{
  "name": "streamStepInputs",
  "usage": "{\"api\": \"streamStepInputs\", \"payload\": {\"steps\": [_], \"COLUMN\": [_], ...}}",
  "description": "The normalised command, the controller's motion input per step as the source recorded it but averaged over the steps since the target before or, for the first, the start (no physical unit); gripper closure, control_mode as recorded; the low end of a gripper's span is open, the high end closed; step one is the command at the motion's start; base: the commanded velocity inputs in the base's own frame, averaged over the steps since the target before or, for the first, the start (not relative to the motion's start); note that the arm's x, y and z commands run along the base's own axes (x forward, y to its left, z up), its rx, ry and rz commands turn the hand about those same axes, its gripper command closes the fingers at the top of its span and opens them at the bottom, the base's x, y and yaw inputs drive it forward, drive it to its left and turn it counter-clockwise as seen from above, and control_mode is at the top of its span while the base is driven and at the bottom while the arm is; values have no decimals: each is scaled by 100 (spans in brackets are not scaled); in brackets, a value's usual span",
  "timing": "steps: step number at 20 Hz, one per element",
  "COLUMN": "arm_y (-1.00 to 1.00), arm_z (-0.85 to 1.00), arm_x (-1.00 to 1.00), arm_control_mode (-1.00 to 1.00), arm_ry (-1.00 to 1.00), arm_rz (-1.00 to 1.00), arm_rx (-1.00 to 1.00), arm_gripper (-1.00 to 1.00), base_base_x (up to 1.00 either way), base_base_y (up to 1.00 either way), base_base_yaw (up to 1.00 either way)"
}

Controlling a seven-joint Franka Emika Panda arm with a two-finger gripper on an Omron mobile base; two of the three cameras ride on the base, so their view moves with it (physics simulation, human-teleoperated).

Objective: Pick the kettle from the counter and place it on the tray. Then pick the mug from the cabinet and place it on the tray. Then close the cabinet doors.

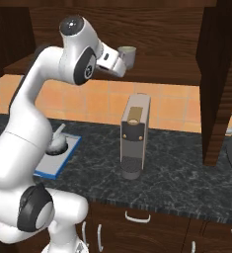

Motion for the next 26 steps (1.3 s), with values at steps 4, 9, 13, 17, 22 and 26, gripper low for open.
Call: {"api": "streamStepInputs", "payload": {"steps": [4,9,13,17,22,26], "arm_y": [-2,-5,-36,-47,-5,0], "arm_z": [31,3,0,0,0,0], "arm_x": [56,75,72,42,26,22], "arm_control_mode": [-100,-100,-100,-100,-100,-100], "arm_ry": [-6,6,0,0,0,0], "arm_rz": [0,3,3,2,0,0], "arm_rx": [0,0,0,0,1,1], "arm_gripper": [-100,-100,-100,-100,-100,-100], "base_base_x": [0,0,0,0,0,0], "base_base_y": [0,0,0,0,0,0], "base_base_yaw": [0,0,0,0,0,0]}}
